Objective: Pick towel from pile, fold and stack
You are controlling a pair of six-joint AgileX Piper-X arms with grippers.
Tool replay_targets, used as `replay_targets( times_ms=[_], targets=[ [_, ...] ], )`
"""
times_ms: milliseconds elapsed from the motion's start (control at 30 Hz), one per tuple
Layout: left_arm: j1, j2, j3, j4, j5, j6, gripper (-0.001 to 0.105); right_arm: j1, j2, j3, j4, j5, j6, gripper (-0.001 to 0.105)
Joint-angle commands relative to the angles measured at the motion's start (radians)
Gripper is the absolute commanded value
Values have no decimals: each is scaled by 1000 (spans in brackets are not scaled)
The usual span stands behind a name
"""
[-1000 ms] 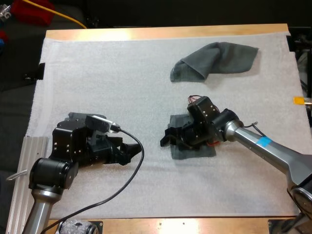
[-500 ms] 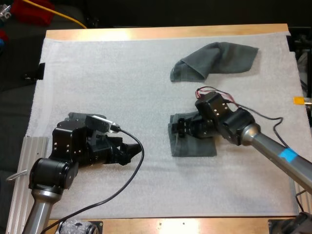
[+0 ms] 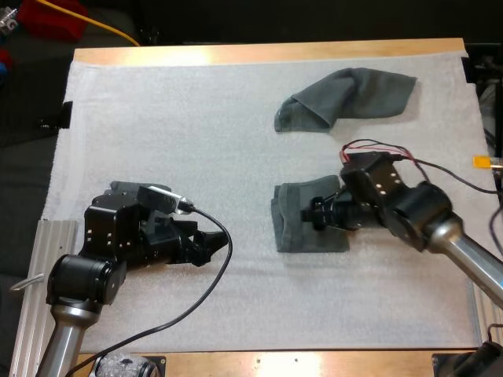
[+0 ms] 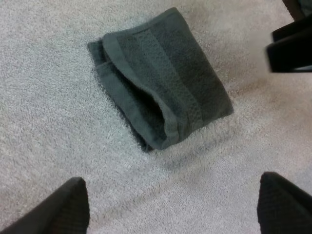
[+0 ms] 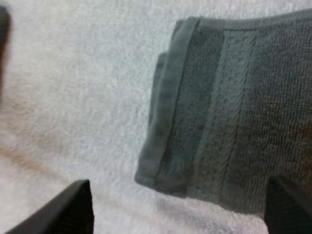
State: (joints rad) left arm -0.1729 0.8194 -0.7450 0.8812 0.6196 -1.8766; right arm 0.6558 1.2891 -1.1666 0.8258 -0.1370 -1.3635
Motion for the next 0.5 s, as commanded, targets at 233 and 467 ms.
replay_targets(
  times_ms=[233,467],
  targets=[
    [2,-3,20,-33,5,2,70,1,-150,-6,90,-7,-10,70],
    [2,2,32,-75,5,-20,71,1,-247,-6,190,-25,-12,70]
  ],
)
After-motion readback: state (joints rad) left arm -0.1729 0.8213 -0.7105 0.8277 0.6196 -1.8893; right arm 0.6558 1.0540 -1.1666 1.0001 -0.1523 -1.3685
